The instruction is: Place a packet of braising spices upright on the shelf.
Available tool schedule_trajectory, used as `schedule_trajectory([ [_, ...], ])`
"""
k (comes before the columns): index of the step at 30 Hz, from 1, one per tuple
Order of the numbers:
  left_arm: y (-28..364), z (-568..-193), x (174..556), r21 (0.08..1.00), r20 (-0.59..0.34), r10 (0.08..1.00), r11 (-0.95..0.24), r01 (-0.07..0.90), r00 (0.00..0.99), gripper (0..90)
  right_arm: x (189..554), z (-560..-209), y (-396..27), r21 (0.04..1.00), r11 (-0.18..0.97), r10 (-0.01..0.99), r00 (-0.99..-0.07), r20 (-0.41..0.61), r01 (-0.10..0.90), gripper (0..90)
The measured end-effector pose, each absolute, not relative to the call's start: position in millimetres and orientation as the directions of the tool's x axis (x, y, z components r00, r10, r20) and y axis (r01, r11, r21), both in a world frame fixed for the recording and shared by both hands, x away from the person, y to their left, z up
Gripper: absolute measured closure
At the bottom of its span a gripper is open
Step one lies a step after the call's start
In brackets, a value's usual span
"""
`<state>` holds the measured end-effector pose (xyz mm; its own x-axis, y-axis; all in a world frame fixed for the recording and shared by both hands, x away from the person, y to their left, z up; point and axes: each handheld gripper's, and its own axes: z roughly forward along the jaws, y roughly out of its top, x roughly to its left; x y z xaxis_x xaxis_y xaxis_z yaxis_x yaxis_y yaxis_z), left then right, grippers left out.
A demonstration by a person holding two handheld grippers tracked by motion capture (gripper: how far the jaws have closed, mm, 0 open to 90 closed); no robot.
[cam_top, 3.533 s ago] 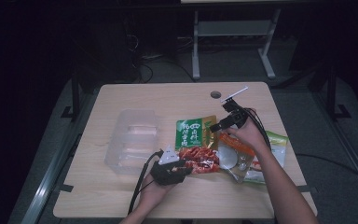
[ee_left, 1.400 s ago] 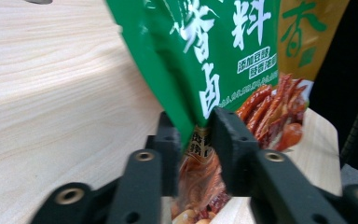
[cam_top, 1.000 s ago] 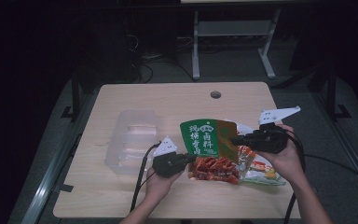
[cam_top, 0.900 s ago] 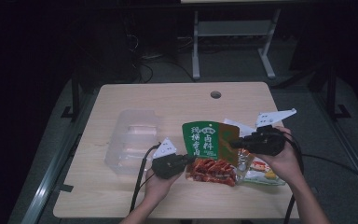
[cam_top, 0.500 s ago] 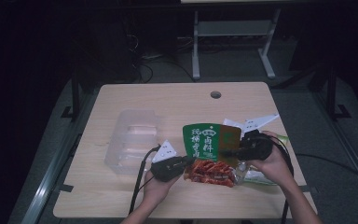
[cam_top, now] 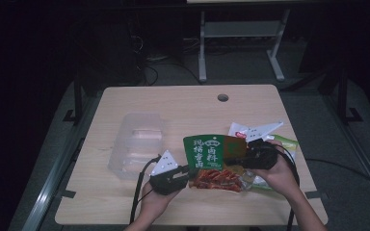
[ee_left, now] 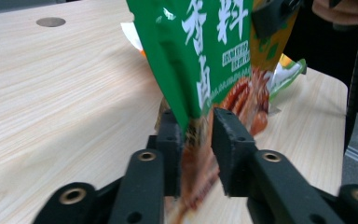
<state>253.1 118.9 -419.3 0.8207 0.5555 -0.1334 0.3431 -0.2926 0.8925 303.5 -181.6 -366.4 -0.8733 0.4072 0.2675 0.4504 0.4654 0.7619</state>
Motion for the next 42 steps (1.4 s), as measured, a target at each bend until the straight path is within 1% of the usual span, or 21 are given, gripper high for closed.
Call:
schedule_trajectory([
  [2, 122.8, -416.9, 247.8, 0.893, -0.114, 0.562, -0.304, 0.333, 0.819, 67.4, 298.2, -360.0, -179.3, 0.77, 0.468, 0.408, -0.879, 0.246, 0.433, 89.4],
  [7, 135.6, -412.0, 235.3, 0.897, -0.1, 0.572, -0.302, 0.322, 0.814, 63.5, 292.2, -342.6, -174.7, 0.785, 0.473, 0.407, -0.889, 0.208, 0.4, 89.5],
  [9, 140.0, -411.7, 230.2, 0.898, -0.101, 0.579, -0.298, 0.325, 0.809, 63.6, 292.5, -336.6, -173.4, 0.791, 0.467, 0.408, -0.89, 0.203, 0.395, 89.5],
  [14, 147.0, -412.5, 220.7, 0.891, -0.063, 0.57, -0.338, 0.304, 0.819, 63.3, 298.4, -325.5, -164.1, 0.794, 0.472, 0.42, -0.889, 0.18, 0.383, 89.6],
  [21, 151.6, -414.6, 216.9, 0.891, -0.07, 0.57, -0.333, 0.308, 0.819, 62.7, 312.8, -316.9, -147.6, 0.794, 0.474, 0.421, -0.89, 0.175, 0.381, 89.6],
  [28, 156.4, -416.6, 219.2, 0.895, -0.068, 0.569, -0.328, 0.302, 0.819, 61.7, 336.3, -300.4, -117.5, 0.807, 0.472, 0.409, -0.899, 0.155, 0.354, 89.6],
  [32, 157.7, -417.3, 221.3, 0.898, -0.086, 0.571, -0.311, 0.312, 0.816, 60.6, 357.3, -292.9, -90.6, 0.81, 0.485, 0.391, -0.91, 0.135, 0.329, 89.6],
  [36, 156.6, -418.4, 220.6, 0.893, -0.069, 0.566, -0.331, 0.303, 0.821, 59.7, 376.6, -287.6, -65.0, 0.805, 0.505, 0.37, -0.92, 0.126, 0.313, 89.6],
  [37, 155.5, -418.9, 220.5, 0.889, -0.038, 0.563, -0.357, 0.285, 0.826, 59.0, 381.7, -286.4, -58.6, 0.806, 0.503, 0.366, -0.922, 0.129, 0.312, 89.6],
  [38, 154.9, -419.5, 221.0, 0.888, -0.028, 0.557, -0.368, 0.277, 0.83, 58.3, 389.0, -284.7, -49.7, 0.809, 0.499, 0.357, -0.924, 0.136, 0.312, 89.6],
  [42, 153.9, -422.1, 223.2, 0.884, -0.034, 0.545, -0.375, 0.28, 0.838, 57.6, 406.6, -280.3, -29.6, 0.811, 0.503, 0.351, -0.928, 0.124, 0.298, 89.6],
])
